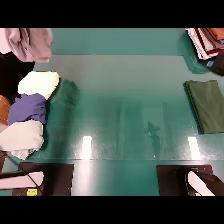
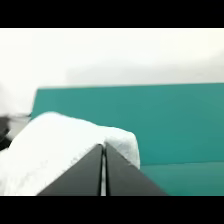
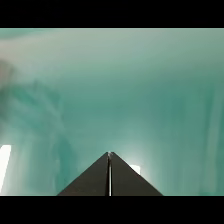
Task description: Fold the shirts.
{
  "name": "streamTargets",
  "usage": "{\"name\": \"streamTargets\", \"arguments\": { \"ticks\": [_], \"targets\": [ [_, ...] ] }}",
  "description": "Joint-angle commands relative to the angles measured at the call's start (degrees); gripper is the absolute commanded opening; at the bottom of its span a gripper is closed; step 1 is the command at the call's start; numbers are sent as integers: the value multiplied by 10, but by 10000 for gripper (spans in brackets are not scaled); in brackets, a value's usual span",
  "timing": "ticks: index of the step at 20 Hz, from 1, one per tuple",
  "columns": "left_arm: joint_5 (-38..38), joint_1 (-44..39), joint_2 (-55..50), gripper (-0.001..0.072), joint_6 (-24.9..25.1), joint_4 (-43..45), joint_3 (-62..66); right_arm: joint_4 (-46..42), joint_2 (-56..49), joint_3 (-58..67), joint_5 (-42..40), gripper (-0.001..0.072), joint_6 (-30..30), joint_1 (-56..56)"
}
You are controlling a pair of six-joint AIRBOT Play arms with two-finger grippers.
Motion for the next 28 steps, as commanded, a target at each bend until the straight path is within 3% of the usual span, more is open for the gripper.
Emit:
{"name": "streamTargets", "arguments": {
  "ticks": [1,5,9,10,11,12,13,17,21,24,28],
  "targets": [
    [-87,-104,108,19,12,-14,7,-4,0,77,6,11,-17,0],
    [-216,-237,121,19,-26,-12,-32,-3,0,130,36,11,-17,0],
    [-228,-354,115,22,-39,-24,-180,-3,0,156,77,11,-17,0],
    [-218,-374,112,77,-44,-42,-219,-3,1,156,83,11,-17,0],
    [-198,-393,113,397,-48,-63,-261,-3,2,156,91,11,-17,0],
    [-181,-405,113,573,-49,-72,-291,-3,2,156,99,11,-17,0],
    [-178,-409,113,541,-49,-67,-311,-3,2,156,100,11,-17,0],
    [-211,-368,113,540,-71,27,-329,2,2,156,102,11,-17,0],
    [-197,-313,113,540,-82,-18,-444,2,2,156,104,11,-17,0],
    [-147,-312,113,540,-82,-59,-571,2,2,156,104,11,-17,0],
    [-21,-312,113,540,-82,-137,-690,2,2,155,105,11,-17,0]
  ]
}}
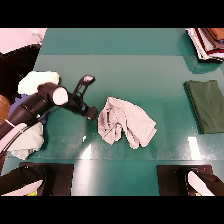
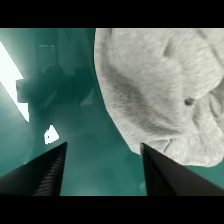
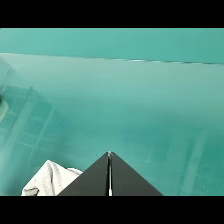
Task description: Fold the shirts.
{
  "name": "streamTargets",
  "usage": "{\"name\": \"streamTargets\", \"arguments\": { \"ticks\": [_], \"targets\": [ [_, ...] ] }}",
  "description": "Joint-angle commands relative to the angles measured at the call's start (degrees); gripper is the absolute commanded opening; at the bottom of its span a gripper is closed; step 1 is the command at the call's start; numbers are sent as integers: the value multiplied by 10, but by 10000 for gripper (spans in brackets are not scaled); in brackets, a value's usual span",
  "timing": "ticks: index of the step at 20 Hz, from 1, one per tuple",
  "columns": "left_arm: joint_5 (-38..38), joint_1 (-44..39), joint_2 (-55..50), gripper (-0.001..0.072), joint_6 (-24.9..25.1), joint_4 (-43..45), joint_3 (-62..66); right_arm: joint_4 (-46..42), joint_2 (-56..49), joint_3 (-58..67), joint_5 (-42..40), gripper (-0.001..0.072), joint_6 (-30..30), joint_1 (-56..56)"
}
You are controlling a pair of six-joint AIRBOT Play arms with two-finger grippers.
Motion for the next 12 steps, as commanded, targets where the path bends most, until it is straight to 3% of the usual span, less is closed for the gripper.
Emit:
{"name": "streamTargets", "arguments": {
  "ticks": [1,6,10,11,12],
  "targets": [
    [112,3,0,540,-1,-93,-96,0,0,0,0,11,0,0],
    [176,3,-1,539,4,-172,-126,1,0,0,1,11,0,0],
    [153,1,-47,538,4,-193,-126,1,0,0,7,11,1,0],
    [158,1,-51,494,4,-197,-126,0,0,0,14,11,0,0],
    [165,2,-49,255,4,-198,-124,0,0,0,22,11,0,0]
  ]
}}
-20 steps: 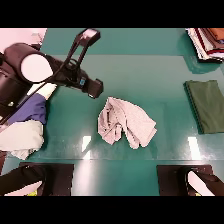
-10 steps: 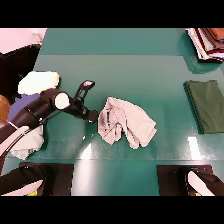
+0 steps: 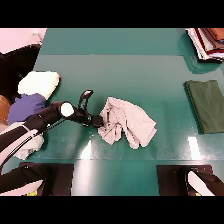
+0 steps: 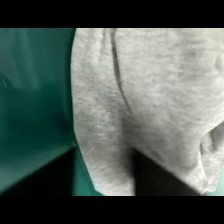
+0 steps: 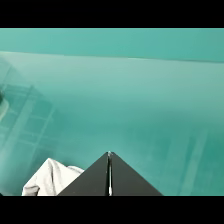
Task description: Fold the shirts.
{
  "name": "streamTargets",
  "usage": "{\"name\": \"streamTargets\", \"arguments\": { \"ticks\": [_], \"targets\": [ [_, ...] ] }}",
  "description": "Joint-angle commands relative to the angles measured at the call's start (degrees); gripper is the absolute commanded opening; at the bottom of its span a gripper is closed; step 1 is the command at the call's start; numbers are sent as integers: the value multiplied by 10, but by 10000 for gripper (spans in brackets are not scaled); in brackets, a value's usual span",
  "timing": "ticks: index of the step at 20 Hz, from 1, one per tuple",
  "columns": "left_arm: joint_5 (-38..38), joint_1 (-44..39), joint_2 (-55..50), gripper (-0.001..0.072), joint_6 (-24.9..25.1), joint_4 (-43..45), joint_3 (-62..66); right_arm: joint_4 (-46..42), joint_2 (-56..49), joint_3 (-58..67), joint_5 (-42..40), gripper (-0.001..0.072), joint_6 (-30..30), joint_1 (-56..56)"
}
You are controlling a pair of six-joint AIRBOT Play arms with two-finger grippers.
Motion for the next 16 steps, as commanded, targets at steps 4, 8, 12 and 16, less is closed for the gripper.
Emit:
{"name": "streamTargets", "arguments": {
  "ticks": [4,8,12,16],
  "targets": [
    [-52,22,-12,21,2,50,68,-8,0,-3,56,11,0,-2],
    [-146,91,-12,21,2,141,186,-7,2,-130,107,11,1,-1],
    [-151,130,-12,22,2,150,243,4,-13,-377,86,442,1,4],
    [-140,130,-13,21,2,159,243,73,-81,-568,-21,446,-8,89]
  ]
}}
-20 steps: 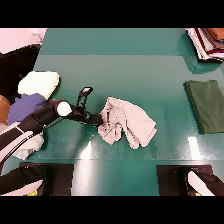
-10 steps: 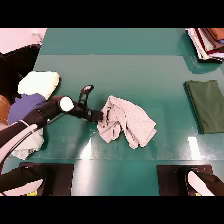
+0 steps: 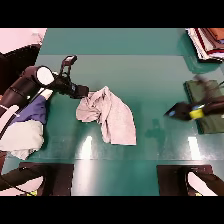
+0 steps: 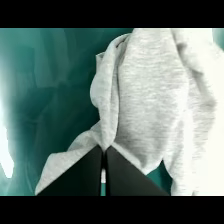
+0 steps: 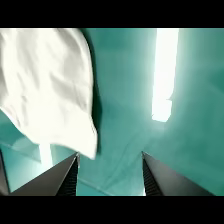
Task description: Fold the shirts.
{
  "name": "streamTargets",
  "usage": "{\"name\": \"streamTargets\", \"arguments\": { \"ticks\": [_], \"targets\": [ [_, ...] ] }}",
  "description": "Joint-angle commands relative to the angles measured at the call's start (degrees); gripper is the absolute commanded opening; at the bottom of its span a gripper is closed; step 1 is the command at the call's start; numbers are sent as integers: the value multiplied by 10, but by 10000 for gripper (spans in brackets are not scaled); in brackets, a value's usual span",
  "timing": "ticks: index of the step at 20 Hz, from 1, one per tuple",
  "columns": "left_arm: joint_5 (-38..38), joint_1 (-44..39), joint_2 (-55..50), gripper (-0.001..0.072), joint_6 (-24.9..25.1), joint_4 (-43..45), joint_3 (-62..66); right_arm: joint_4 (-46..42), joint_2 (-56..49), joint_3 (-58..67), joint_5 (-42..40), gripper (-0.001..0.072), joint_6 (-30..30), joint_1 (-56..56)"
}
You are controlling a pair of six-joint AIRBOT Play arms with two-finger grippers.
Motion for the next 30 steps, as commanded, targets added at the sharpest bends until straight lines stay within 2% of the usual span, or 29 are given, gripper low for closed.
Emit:
{"name": "streamTargets", "arguments": {
  "ticks": [1,3,7,10,11,13,14,17,19,21,25,30],
  "targets": [
    [6,8,-1,21,0,17,12,69,-62,-146,-96,446,-19,87],
    [9,8,-1,21,0,23,12,106,-110,-153,-149,446,-27,160],
    [5,8,0,22,15,29,12,115,-202,-88,-205,430,-27,277],
    [-3,8,0,21,30,30,12,112,-255,-25,-233,300,-27,324],
    [-6,8,0,21,30,33,12,104,-271,-3,-235,205,-27,333],
    [-10,8,0,21,30,51,12,103,-289,31,-235,98,-27,338],
    [-11,8,0,21,30,65,12,93,-290,48,-232,10,-26,335],
    [-12,8,30,21,23,131,17,23,-257,99,-205,10,2,303],
    [-10,8,76,21,24,168,31,-59,-204,145,-179,9,40,266],
    [-9,8,134,21,25,195,62,-109,-136,198,-151,9,47,223],
    [-10,8,241,21,30,202,168,-152,-8,322,-129,9,47,149],
    [-29,8,319,21,30,174,297,-156,89,446,-113,9,47,95]
  ]
}}
